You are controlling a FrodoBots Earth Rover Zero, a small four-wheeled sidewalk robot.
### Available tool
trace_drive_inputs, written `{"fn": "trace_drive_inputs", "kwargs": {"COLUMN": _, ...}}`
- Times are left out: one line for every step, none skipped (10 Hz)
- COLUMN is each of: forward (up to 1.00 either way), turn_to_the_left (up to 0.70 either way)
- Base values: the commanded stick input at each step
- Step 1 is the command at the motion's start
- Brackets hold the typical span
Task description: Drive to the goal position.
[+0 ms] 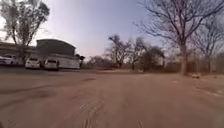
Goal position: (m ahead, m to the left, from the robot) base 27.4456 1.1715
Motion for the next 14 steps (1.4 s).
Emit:
{"fn": "trace_drive_inputs", "kwargs": {"forward": 0.7, "turn_to_the_left": 0.0}}
{"fn": "trace_drive_inputs", "kwargs": {"forward": 0.7, "turn_to_the_left": 0.0}}
{"fn": "trace_drive_inputs", "kwargs": {"forward": 0.7, "turn_to_the_left": 0.0}}
{"fn": "trace_drive_inputs", "kwargs": {"forward": 0.7, "turn_to_the_left": 0.0}}
{"fn": "trace_drive_inputs", "kwargs": {"forward": 0.7, "turn_to_the_left": 0.0}}
{"fn": "trace_drive_inputs", "kwargs": {"forward": 0.7, "turn_to_the_left": 0.0}}
{"fn": "trace_drive_inputs", "kwargs": {"forward": 0.7, "turn_to_the_left": 0.0}}
{"fn": "trace_drive_inputs", "kwargs": {"forward": 0.7, "turn_to_the_left": 0.0}}
{"fn": "trace_drive_inputs", "kwargs": {"forward": 0.7, "turn_to_the_left": 0.0}}
{"fn": "trace_drive_inputs", "kwargs": {"forward": 0.7, "turn_to_the_left": 0.0}}
{"fn": "trace_drive_inputs", "kwargs": {"forward": 0.7, "turn_to_the_left": 0.0}}
{"fn": "trace_drive_inputs", "kwargs": {"forward": 0.7, "turn_to_the_left": 0.0}}
{"fn": "trace_drive_inputs", "kwargs": {"forward": 0.7, "turn_to_the_left": 0.0}}
{"fn": "trace_drive_inputs", "kwargs": {"forward": 0.7, "turn_to_the_left": 0.0}}
